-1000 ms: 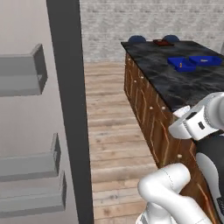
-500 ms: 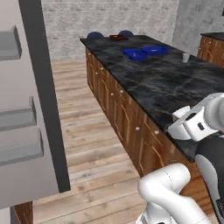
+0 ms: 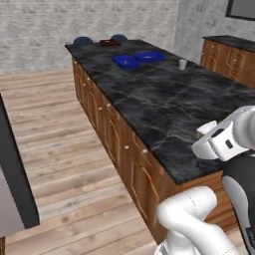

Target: Take the cupcake and cake from the fridge and place them on the empty tray on the dining counter.

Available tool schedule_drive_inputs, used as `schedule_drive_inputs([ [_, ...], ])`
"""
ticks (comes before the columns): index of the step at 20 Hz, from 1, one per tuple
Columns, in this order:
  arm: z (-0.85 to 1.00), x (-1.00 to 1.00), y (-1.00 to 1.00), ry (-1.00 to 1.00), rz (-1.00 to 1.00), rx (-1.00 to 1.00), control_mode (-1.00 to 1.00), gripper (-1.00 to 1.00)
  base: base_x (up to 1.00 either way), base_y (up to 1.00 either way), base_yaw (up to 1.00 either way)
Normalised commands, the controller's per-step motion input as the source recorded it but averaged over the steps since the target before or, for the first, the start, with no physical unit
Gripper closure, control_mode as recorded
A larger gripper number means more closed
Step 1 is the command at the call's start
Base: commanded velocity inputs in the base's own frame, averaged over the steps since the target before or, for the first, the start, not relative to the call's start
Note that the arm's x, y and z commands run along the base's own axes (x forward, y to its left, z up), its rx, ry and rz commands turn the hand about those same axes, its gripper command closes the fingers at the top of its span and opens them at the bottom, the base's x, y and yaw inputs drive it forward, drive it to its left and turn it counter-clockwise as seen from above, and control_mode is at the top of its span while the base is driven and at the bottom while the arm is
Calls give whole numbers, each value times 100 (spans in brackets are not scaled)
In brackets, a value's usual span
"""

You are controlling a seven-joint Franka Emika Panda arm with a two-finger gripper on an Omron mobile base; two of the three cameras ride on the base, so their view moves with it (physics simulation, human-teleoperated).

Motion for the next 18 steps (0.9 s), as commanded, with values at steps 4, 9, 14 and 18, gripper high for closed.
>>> schedule_drive_inputs([
  [4,0,0,0,0,0,0,100,100,1,-96,-8],
  [9,0,0,0,0,0,0,100,100,36,-100,-4],
  [14,0,0,0,0,0,0,100,100,81,-100,-4],
  [18,0,0,0,0,0,0,100,100,93,-100,-1],
])
